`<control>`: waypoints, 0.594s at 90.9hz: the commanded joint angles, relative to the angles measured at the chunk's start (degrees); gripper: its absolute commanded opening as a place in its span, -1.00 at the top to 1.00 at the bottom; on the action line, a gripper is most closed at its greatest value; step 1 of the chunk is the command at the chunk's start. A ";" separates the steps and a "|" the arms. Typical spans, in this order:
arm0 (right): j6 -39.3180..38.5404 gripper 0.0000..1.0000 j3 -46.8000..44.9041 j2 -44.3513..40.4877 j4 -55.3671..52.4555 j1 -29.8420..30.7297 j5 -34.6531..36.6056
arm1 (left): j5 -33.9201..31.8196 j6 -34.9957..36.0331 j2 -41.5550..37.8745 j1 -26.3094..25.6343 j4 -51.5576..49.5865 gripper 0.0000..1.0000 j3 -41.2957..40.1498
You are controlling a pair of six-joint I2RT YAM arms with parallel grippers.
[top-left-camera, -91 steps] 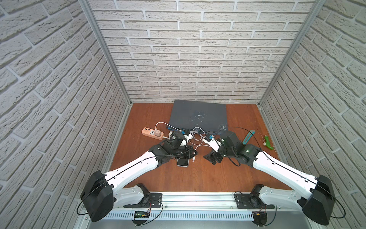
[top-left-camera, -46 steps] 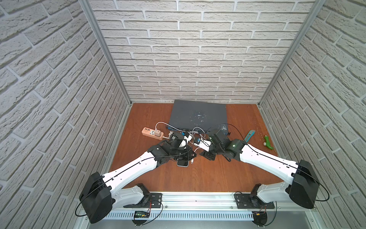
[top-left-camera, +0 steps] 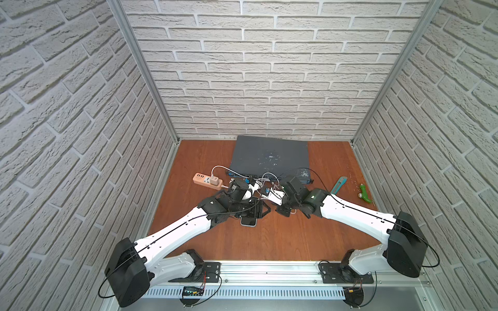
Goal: Plug the charging cable into the phone
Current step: Pick up the charging cable from the center of the board.
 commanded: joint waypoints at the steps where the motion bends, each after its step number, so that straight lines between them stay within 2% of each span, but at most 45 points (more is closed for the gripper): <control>1: 4.26 0.93 -0.14 -3.39 0.16 0.31 1.98 | -4.41 0.66 -5.59 1.63 0.13 -0.96 0.86; 13: 12.18 0.93 0.79 -4.71 -2.19 0.23 4.51 | -12.19 -1.63 -15.15 2.07 3.70 -0.97 -2.99; 23: 19.94 0.93 1.81 -5.04 -3.50 0.30 3.77 | -19.52 -6.90 -26.81 1.94 13.68 -0.97 -11.59; 31: 26.13 0.93 2.49 -5.24 -4.28 0.49 4.59 | -23.21 -9.64 -32.75 1.70 19.05 -0.96 -16.92; 42: 31.44 0.93 2.11 -6.46 -4.03 1.54 7.44 | -26.84 -10.42 -34.78 0.50 19.35 -0.96 -18.65; 54: 33.67 0.93 0.17 -8.79 -3.06 2.49 14.06 | -30.48 -10.21 -32.50 -1.89 20.74 -0.97 -18.11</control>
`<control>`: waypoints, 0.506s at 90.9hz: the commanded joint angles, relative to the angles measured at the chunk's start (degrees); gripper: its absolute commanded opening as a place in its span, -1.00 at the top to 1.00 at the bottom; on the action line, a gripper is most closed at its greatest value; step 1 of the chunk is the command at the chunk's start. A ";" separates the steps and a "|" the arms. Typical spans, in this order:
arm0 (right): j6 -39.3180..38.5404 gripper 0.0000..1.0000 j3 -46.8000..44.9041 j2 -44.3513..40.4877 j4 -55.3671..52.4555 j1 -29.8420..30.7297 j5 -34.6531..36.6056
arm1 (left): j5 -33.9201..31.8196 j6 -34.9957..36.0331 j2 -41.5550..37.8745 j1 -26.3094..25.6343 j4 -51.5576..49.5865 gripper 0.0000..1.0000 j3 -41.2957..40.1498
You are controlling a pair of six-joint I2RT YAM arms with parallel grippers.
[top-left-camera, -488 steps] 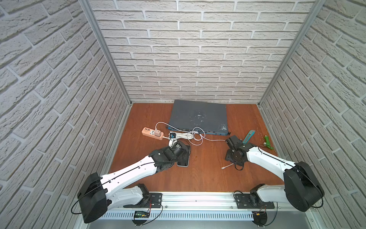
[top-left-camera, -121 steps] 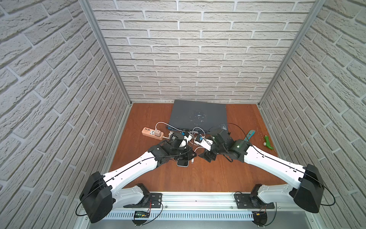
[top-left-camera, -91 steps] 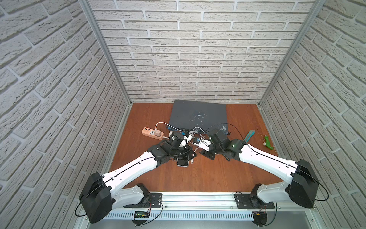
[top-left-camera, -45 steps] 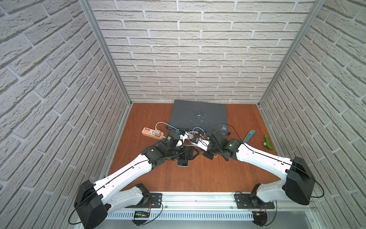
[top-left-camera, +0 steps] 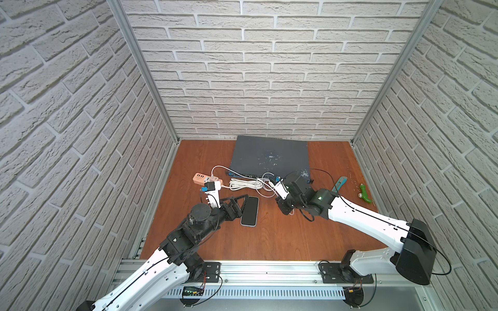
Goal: Plug the charging cable into the phone
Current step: Pick up the charging cable from the center of the board.
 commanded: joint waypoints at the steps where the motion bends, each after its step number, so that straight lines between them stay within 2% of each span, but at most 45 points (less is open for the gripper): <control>1: 6.09 0.93 -0.83 -3.65 0.47 1.17 6.86 | -6.10 -0.87 1.55 -2.12 6.59 -0.96 0.22; 11: 7.73 0.93 -0.74 -4.06 -0.96 1.30 10.39 | -9.03 -0.75 5.73 -4.28 9.32 -0.96 1.08; 27: 7.03 0.93 -2.45 -5.62 0.88 2.95 14.05 | -10.46 -0.32 14.47 -6.23 15.59 -0.79 3.93; 35: 6.47 0.93 -4.54 -8.28 3.70 4.34 17.18 | -9.36 -0.26 17.55 -6.45 19.69 -0.59 4.81; 46: 5.03 0.93 -6.72 -11.78 6.36 5.39 18.26 | -7.33 -0.02 21.74 -6.45 21.60 -0.54 7.75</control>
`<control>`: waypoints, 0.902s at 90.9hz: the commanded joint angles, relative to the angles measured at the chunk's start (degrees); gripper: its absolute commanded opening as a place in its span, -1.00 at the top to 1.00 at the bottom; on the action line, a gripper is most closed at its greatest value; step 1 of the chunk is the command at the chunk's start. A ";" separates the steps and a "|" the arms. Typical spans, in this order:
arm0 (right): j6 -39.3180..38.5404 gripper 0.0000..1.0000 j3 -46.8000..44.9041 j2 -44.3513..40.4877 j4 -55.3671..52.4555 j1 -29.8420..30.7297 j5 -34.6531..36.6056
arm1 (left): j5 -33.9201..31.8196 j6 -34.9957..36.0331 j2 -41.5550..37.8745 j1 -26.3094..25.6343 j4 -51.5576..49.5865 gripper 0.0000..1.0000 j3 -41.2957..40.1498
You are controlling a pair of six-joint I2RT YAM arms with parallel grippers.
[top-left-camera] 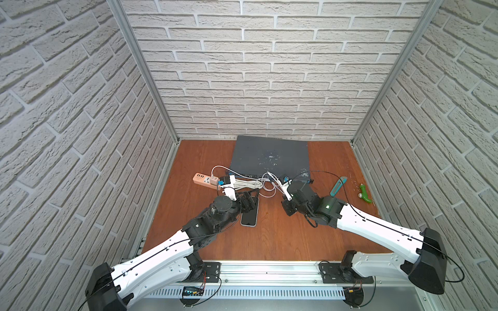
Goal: Plug the charging cable into the phone
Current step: Pick up the charging cable from the center of the board.
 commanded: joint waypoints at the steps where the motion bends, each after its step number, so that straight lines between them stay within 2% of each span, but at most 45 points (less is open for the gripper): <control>1: -1.09 0.93 -1.80 -4.36 5.38 1.26 3.97 | 1.01 0.73 3.04 -0.29 7.72 -0.53 4.24; 26: -4.18 0.93 -3.21 -7.57 5.51 2.63 2.44 | 7.51 0.12 12.03 -0.33 13.55 -0.38 9.94; 48: -4.40 0.93 -3.11 -9.33 3.90 2.90 2.76 | 9.99 -1.26 14.95 -0.37 14.88 -0.33 12.14; 76: -5.59 0.93 -3.98 -8.97 3.84 3.79 3.13 | 11.45 -1.53 17.81 0.05 14.94 -0.04 14.89; 82: -5.97 0.93 -4.20 -8.92 3.80 3.92 3.98 | 11.62 -1.61 18.19 0.21 14.68 0.08 15.37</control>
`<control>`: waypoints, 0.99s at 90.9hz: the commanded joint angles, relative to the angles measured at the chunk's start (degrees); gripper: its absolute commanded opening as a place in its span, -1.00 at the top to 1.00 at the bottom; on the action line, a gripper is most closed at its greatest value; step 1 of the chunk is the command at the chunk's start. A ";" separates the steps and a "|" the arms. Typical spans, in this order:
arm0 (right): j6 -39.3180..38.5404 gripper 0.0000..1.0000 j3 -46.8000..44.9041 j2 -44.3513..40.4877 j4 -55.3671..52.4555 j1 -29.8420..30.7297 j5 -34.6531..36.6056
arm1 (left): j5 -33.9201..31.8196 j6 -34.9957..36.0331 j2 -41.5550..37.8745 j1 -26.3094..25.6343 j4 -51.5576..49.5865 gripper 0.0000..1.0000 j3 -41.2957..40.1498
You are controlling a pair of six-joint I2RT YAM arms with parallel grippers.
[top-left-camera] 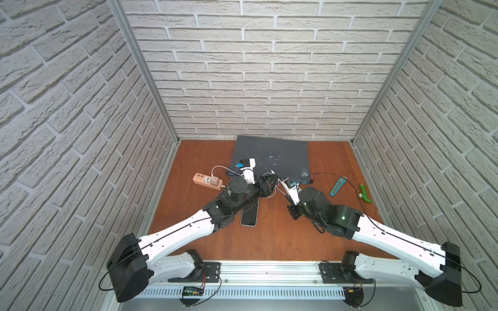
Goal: Plug the charging cable into the phone
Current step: Pick up the charging cable from the center of the board.
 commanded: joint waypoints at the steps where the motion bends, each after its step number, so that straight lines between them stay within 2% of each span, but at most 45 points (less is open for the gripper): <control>1: -1.33 0.93 -0.91 -0.44 0.94 0.83 1.94 | 1.42 0.09 0.55 0.46 2.79 0.10 2.14; 7: -1.54 0.93 -0.97 -0.59 0.99 1.05 2.05 | 1.33 -0.05 0.55 0.71 2.18 0.15 2.40; 17: -1.64 0.93 -1.02 -0.79 1.09 1.37 2.32 | 1.34 -0.71 0.66 1.26 1.64 0.36 2.23; 27: -1.79 0.93 -0.98 -0.70 1.00 1.72 2.58 | 1.55 -1.29 0.99 1.68 1.18 0.40 2.21; 43: -2.20 0.93 -1.22 -1.03 1.00 2.58 3.25 | 1.54 -2.06 1.43 2.14 0.71 0.39 1.86; 51: -2.66 0.93 -1.41 -1.29 1.15 3.15 3.69 | 1.96 -2.56 1.87 2.63 0.62 0.16 1.86; 58: -2.87 0.93 -1.55 -1.52 1.08 3.45 4.06 | 2.14 -3.00 2.11 3.14 0.71 0.15 1.86; 77: -3.09 0.93 -1.75 -2.01 0.89 3.83 4.42 | 2.66 -3.41 2.28 3.81 0.70 0.49 1.99; 84: -3.07 0.93 -1.90 -2.09 0.91 3.96 4.61 | 2.67 -3.64 2.29 3.95 0.79 0.74 1.82; 90: -3.14 0.93 -1.93 -2.03 0.83 4.01 4.58 | 3.00 -3.70 2.43 4.12 0.73 0.81 1.79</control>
